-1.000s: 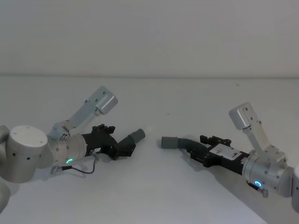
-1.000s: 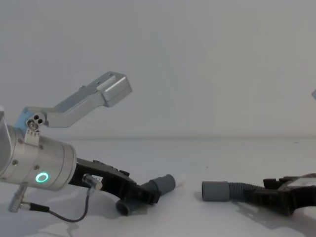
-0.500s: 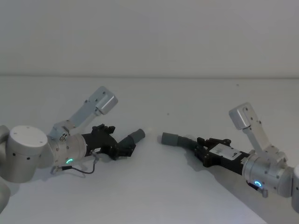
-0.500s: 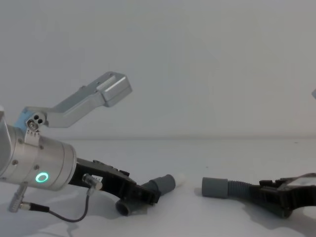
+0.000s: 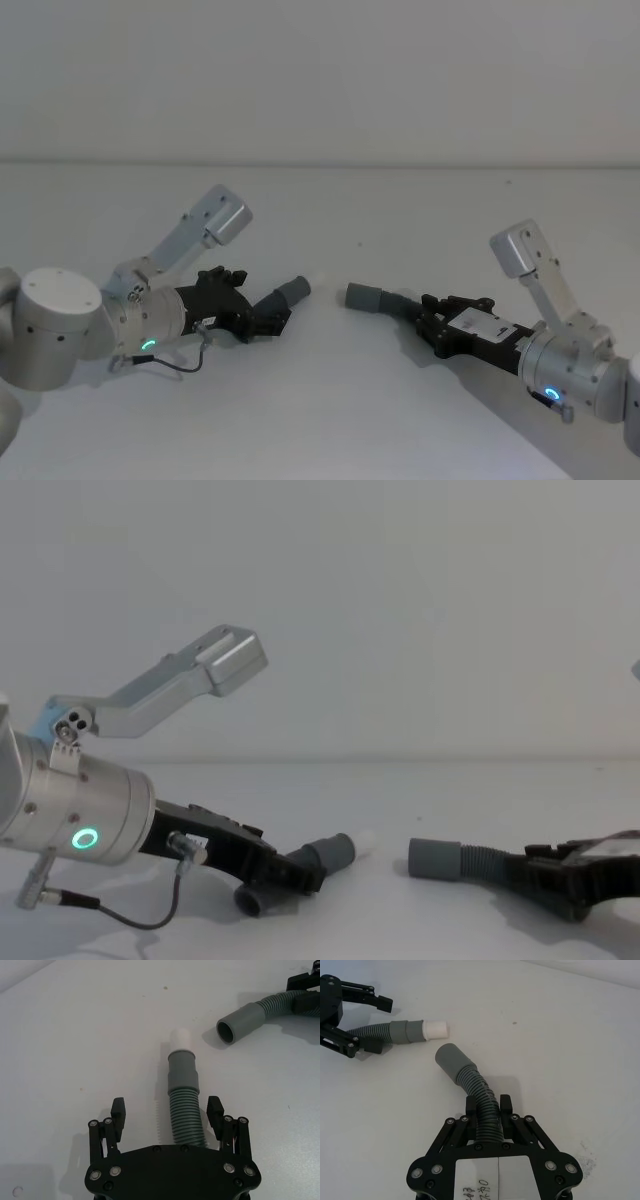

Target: Use both hands to pick up one end of the pipe from the table, align the ends, and insert them.

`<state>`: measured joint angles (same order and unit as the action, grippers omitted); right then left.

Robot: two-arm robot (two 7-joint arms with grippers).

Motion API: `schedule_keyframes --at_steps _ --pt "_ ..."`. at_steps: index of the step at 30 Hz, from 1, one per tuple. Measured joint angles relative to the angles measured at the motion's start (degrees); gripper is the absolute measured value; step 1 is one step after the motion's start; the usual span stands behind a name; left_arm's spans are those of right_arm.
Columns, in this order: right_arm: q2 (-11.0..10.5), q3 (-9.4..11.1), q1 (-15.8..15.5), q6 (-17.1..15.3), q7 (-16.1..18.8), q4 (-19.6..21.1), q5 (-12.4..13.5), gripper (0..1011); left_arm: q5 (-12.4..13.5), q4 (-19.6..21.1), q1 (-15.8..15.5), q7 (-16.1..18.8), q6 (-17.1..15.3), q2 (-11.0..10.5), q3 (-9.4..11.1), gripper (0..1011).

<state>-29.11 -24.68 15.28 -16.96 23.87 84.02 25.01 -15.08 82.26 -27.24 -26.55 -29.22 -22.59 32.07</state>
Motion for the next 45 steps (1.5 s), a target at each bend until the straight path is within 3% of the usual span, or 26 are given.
schedule_keyframes --at_steps 15,19,27,40,45 --pt "0.00 0.00 0.00 0.00 -0.01 0.00 0.00 268 -0.53 -0.28 -0.97 -1.69 -1.43 -0.11 0.32 1000" --pt "0.00 0.00 0.00 0.00 0.00 0.00 0.01 268 -0.68 -0.33 -1.13 -1.95 -1.64 -0.13 0.37 946" --pt "0.00 0.00 0.00 -0.01 -0.01 0.00 0.01 268 -0.81 -0.38 -1.29 -2.21 -1.88 -0.17 0.43 741" --pt "0.00 0.00 0.00 -0.01 -0.01 0.00 0.01 268 -0.89 -0.42 -1.40 -2.41 -2.05 -0.19 0.48 316" --pt "0.00 0.00 0.00 -0.01 -0.01 0.00 0.01 268 -0.92 -0.42 -1.43 -2.43 -2.09 -0.19 0.48 308"
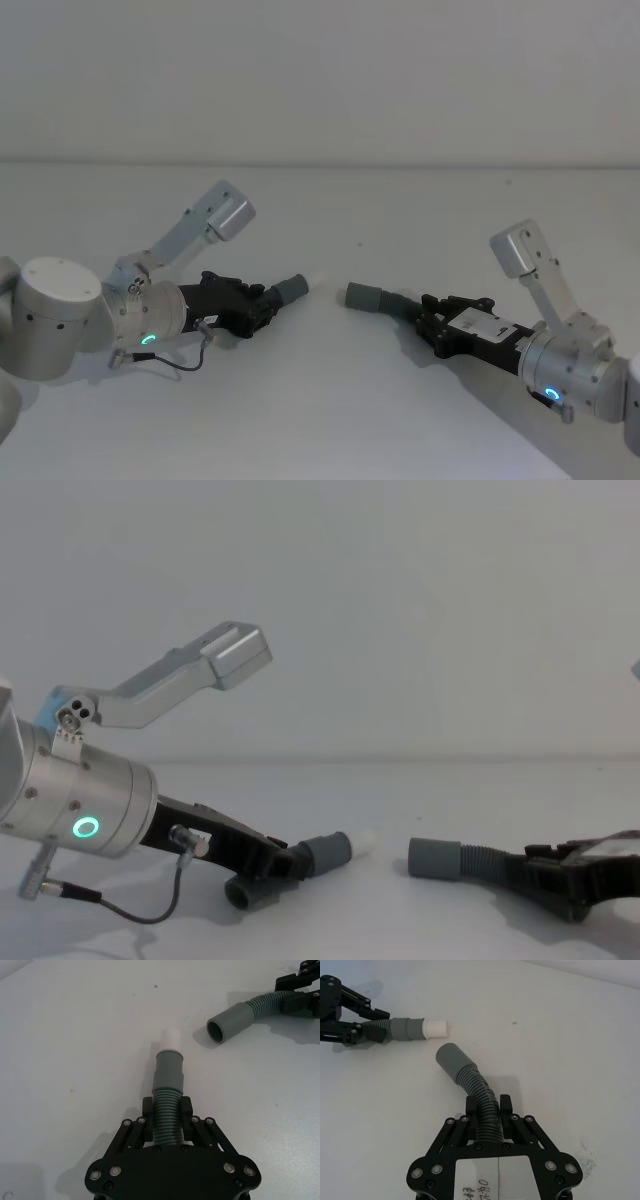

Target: Use both hands to pick up one end of the pipe from the table, align the ends, and insert them.

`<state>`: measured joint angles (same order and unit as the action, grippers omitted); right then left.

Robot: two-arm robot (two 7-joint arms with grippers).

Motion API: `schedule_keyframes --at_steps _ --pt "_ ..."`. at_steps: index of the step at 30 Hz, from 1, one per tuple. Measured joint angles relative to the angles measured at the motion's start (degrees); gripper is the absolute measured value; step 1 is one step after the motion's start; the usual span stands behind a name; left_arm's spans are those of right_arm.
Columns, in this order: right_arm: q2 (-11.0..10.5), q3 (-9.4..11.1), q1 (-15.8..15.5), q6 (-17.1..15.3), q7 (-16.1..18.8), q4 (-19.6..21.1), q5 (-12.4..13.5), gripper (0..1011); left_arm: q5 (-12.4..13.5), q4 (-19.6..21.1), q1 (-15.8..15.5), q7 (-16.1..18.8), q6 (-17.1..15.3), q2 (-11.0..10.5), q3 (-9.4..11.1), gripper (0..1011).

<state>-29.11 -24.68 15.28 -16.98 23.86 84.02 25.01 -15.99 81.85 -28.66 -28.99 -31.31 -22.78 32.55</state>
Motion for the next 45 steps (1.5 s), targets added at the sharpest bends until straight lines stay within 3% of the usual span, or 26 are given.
schedule_keyframes --at_steps 22,37,45 --pt "0.00 0.03 0.01 0.05 -0.01 0.01 -0.09 268 -0.03 -0.18 -0.30 -0.18 0.52 0.03 0.06 307" --pt "-0.77 1.23 -0.28 1.80 -1.49 3.13 -2.21 268 0.73 -3.37 -4.17 -4.28 8.27 -0.14 1.87 307" --pt "-1.88 2.37 -1.15 2.31 -2.11 5.10 -3.05 268 1.32 -5.12 -6.40 -7.58 11.76 -1.33 3.29 307"
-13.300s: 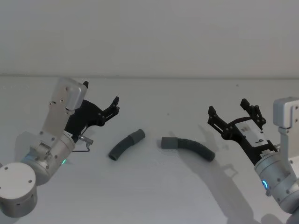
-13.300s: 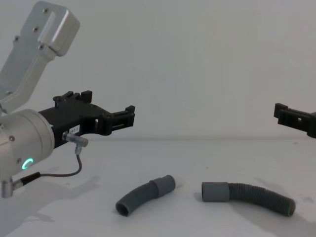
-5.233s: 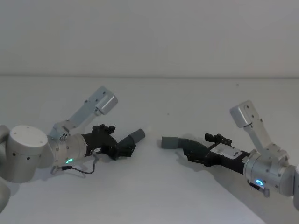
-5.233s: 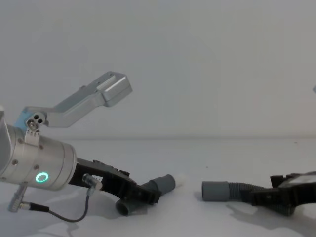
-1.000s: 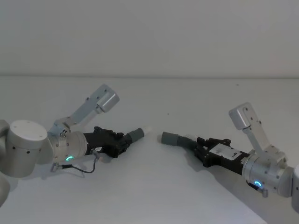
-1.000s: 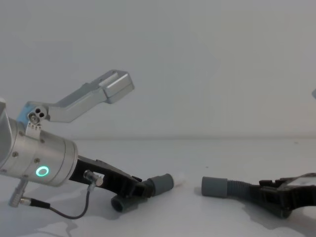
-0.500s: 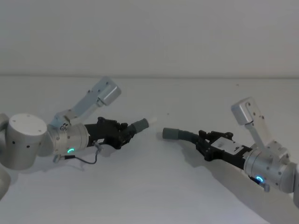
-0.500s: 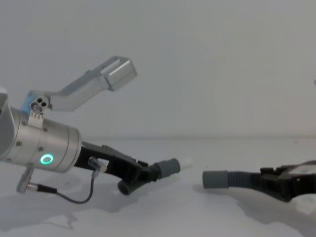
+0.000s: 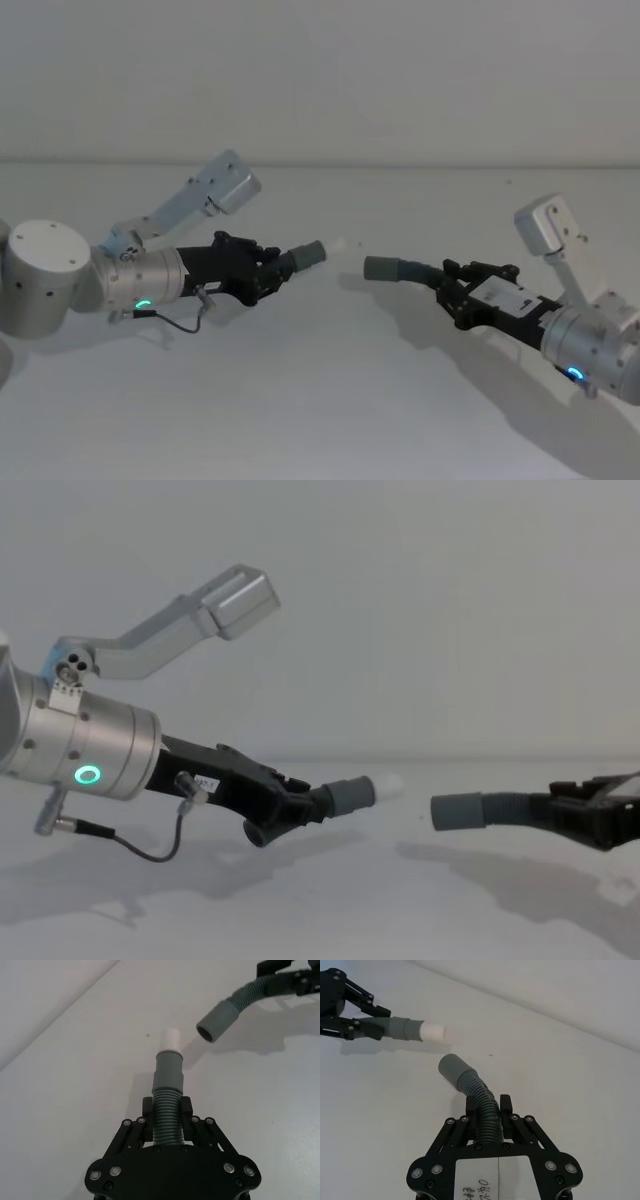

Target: Use both hands to pick up one end of the pipe from the table, align the ends, and insert them.

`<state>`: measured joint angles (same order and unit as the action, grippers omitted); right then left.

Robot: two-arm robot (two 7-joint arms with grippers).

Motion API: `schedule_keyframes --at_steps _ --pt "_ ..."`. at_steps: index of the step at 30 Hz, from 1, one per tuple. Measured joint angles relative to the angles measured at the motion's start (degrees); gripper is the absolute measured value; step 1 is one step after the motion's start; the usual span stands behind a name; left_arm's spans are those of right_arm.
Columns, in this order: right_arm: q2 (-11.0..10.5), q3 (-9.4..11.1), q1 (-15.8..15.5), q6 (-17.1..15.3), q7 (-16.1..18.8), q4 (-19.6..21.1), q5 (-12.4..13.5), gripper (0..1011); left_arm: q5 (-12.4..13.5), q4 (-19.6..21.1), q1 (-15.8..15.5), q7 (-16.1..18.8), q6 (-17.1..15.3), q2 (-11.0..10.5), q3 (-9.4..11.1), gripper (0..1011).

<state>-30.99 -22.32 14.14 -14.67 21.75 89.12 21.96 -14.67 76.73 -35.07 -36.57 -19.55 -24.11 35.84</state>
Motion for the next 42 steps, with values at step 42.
schedule_keyframes --at_steps 42 --pt "0.83 4.07 -2.36 0.14 -0.52 4.75 0.82 264 0.94 -0.22 -4.20 -8.42 16.92 -2.67 3.70 307"
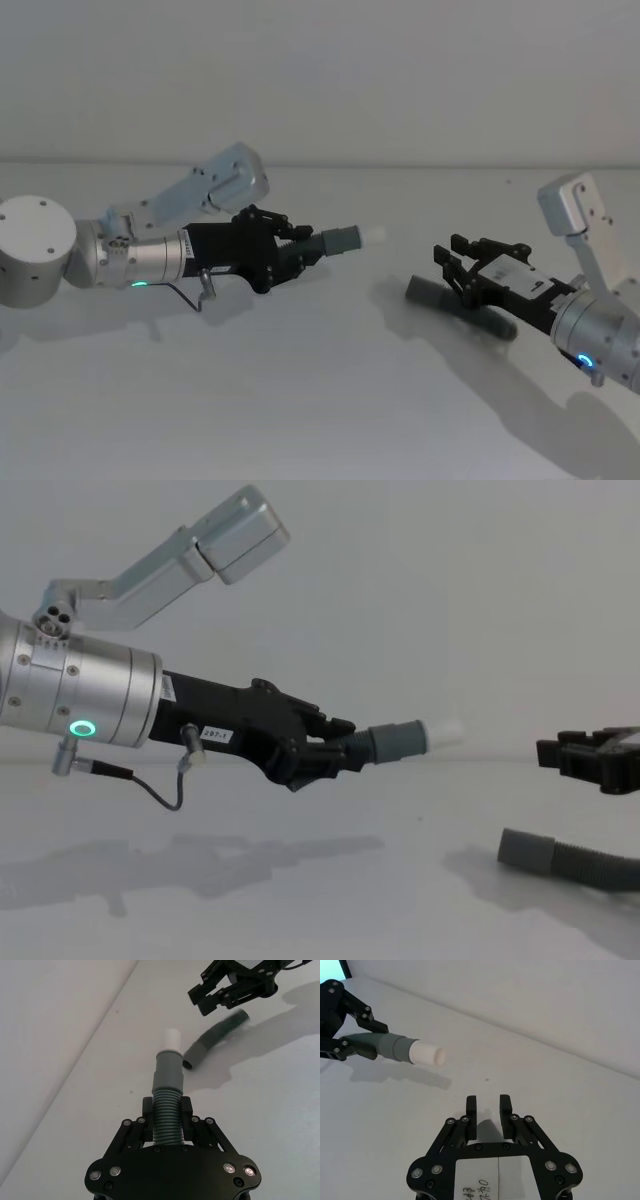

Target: Use both hands to pick up one end of the pipe from the table, align the ends, and insert them.

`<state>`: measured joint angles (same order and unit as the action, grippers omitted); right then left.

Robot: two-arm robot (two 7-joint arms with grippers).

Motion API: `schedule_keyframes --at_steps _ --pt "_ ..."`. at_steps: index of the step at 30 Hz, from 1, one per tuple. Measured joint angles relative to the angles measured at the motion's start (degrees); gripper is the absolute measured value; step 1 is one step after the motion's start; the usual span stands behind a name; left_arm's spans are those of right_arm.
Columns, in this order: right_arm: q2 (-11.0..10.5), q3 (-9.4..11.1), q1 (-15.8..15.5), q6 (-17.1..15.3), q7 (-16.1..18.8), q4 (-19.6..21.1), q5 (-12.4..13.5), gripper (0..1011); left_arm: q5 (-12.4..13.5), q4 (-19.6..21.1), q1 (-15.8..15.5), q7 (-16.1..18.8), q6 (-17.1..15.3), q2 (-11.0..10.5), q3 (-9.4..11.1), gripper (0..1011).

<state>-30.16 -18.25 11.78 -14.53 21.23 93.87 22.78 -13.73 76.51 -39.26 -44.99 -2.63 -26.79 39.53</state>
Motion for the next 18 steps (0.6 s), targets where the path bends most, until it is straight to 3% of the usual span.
schedule_keyframes --at_steps 5,8,18 --pt "0.06 -0.08 0.05 -0.73 -0.07 0.12 0.03 264 -0.13 0.29 -0.14 -0.36 0.01 -0.24 0.35 307" --pt "0.11 -0.17 0.09 -1.40 -0.25 0.22 0.06 319 -0.20 0.44 -0.21 -0.52 0.01 -0.36 0.52 307" --pt "0.17 -0.26 0.14 -2.16 -0.36 0.35 0.06 629 -0.33 0.77 -0.33 -0.89 -0.04 -0.61 0.93 307"
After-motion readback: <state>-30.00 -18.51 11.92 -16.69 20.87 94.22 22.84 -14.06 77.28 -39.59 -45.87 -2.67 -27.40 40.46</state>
